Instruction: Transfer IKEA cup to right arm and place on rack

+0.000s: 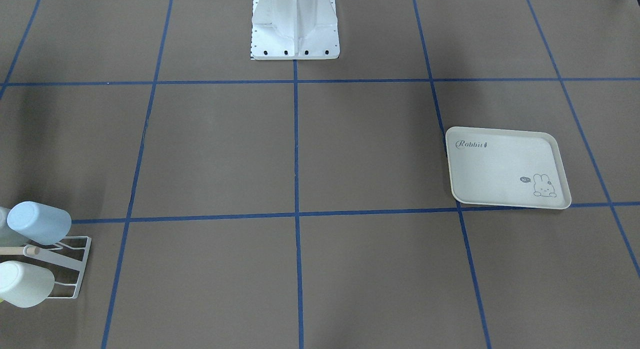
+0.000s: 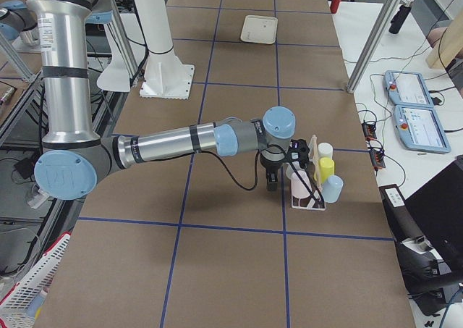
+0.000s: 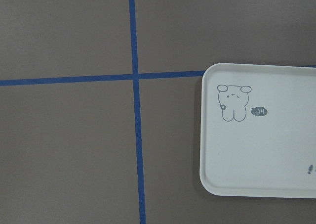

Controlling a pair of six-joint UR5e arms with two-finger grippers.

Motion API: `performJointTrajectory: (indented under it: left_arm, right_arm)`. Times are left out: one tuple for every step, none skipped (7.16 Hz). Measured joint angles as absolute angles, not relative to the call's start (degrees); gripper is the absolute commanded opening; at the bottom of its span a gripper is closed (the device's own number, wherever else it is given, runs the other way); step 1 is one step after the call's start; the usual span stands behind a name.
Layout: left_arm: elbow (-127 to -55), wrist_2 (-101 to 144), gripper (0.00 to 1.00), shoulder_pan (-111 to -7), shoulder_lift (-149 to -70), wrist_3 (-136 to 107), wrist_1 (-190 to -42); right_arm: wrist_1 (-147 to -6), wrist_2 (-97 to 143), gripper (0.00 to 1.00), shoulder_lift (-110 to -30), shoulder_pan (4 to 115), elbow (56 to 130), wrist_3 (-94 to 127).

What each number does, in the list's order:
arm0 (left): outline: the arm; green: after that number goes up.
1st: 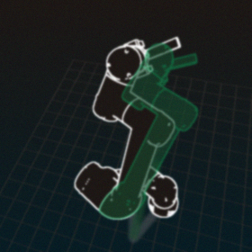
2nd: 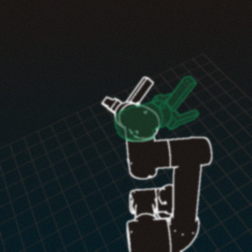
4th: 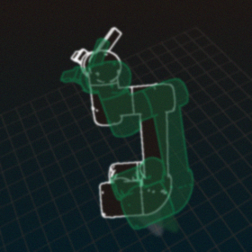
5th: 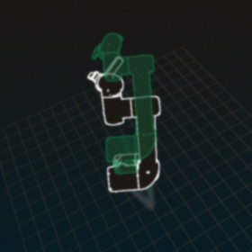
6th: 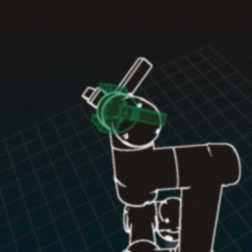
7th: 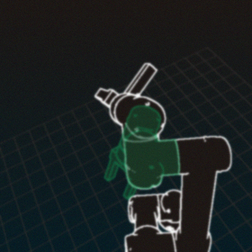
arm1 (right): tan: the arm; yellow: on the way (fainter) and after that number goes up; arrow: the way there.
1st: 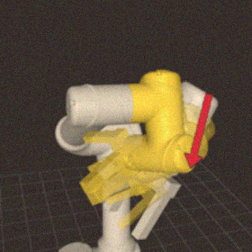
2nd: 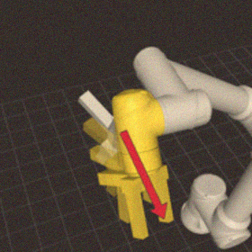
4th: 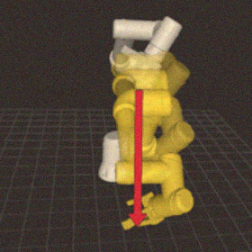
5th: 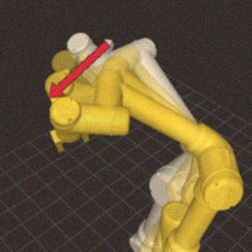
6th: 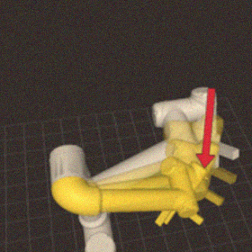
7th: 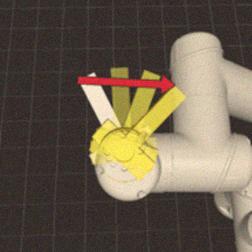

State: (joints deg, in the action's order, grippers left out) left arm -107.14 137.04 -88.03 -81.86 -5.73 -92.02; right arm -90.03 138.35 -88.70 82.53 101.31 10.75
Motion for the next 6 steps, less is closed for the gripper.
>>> performJointTrajectory:
  left_arm:
    - [-107.17,137.08,1.0,-88.04,-81.89,-5.77,-92.02]
    - [-106.94,137.1,1.0,-88.03,-81.91,-5.79,-92.0]
    - [-106.31,137.1,1.0,-88.04,-81.9,-5.8,-91.96]
    - [-105.26,137.11,1.0,-88.04,-81.81,-5.8,-91.95]
    - [-104.21,137.11,1.0,-88.03,-81.77,-5.8,-91.94]
    - [-103.5,137.11,1.0,-88.03,-81.79,-5.84,-91.85]
  right_arm:
    - [-90.03,138.35,0.99,-88.73,82.53,101.35,10.89]
    - [-90.06,138.34,0.99,-88.97,82.53,101.24,11.09]
    - [-90.08,138.38,0.99,-89.45,82.53,101.23,11.22]
    - [-90.08,138.45,0.99,-90.12,82.54,101.24,11.24]
    - [-90.09,138.46,0.99,-90.82,82.56,101.14,11.25]
    - [-90.09,138.38,0.99,-91.47,82.55,101.03,11.25]
